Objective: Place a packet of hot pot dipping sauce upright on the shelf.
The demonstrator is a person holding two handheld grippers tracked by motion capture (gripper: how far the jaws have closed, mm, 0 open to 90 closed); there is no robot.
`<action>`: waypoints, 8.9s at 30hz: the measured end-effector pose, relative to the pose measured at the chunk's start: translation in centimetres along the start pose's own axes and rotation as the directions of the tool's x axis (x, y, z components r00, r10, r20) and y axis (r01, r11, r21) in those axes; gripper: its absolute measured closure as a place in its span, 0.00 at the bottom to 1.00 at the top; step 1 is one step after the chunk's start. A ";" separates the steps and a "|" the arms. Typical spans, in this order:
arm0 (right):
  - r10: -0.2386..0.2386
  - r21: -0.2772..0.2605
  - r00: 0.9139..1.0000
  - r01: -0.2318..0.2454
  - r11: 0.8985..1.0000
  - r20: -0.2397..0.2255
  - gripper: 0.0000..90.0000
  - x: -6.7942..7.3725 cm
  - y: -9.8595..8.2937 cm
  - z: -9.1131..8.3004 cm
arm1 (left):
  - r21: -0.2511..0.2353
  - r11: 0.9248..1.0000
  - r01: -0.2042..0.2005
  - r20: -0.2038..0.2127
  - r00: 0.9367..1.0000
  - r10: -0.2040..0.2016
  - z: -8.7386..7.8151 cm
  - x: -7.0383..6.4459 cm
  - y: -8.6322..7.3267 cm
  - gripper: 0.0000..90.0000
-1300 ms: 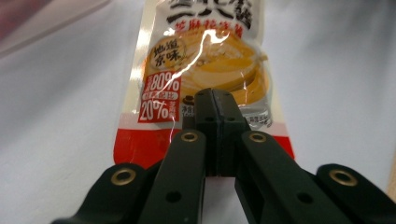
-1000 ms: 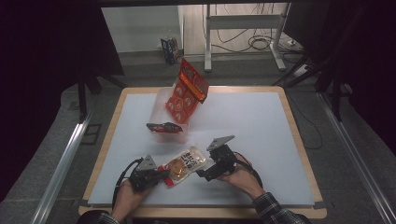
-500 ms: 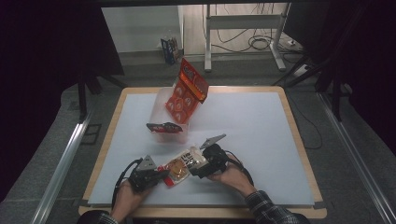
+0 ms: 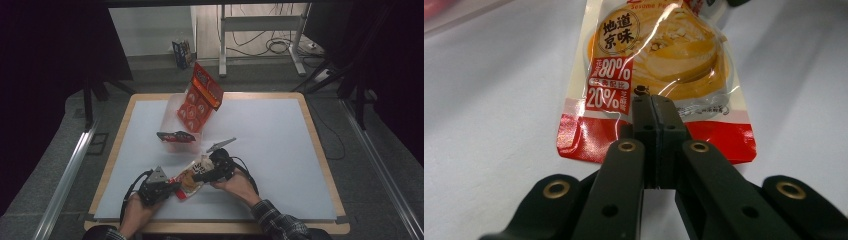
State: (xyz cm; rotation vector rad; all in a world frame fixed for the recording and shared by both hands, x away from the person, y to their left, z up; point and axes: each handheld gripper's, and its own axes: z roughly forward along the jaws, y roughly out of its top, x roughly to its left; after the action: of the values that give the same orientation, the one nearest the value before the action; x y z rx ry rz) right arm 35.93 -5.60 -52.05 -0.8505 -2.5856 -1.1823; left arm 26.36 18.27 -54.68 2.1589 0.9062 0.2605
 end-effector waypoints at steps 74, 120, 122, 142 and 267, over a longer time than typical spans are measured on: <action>-0.155 -0.116 0.962 0.184 0.976 0.223 0.97 -1.1 7.6 -13.1 | -0.051 0.998 -0.043 -0.091 0.995 0.039 -1.4 -1.1 0.3 0.00; -0.345 0.039 0.916 0.345 0.938 0.203 0.98 -0.7 15.7 -5.5 | -0.009 0.998 -0.055 -0.083 0.995 0.054 -0.9 -1.2 0.2 0.00; -0.342 0.035 0.918 0.342 0.939 0.202 0.98 -0.7 16.0 -5.2 | -0.006 0.998 -0.055 -0.083 0.995 0.055 -0.9 -1.2 0.2 0.00; -0.328 0.017 0.931 0.329 0.944 0.158 0.98 -1.1 17.1 -1.1 | 0.002 0.998 -0.057 -0.084 0.995 0.057 -1.0 -1.2 0.1 0.00; -0.257 -0.120 0.949 0.280 0.952 0.182 0.00 -1.1 13.5 -5.1 | -0.211 0.975 -0.064 -0.127 0.991 0.038 -5.0 -0.9 -1.1 0.00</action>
State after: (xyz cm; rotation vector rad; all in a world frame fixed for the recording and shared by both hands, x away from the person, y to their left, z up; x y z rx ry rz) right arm 44.05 -2.78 -40.38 -0.6597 -2.8509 -1.4441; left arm 22.89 21.05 -51.94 1.9843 0.8500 0.4984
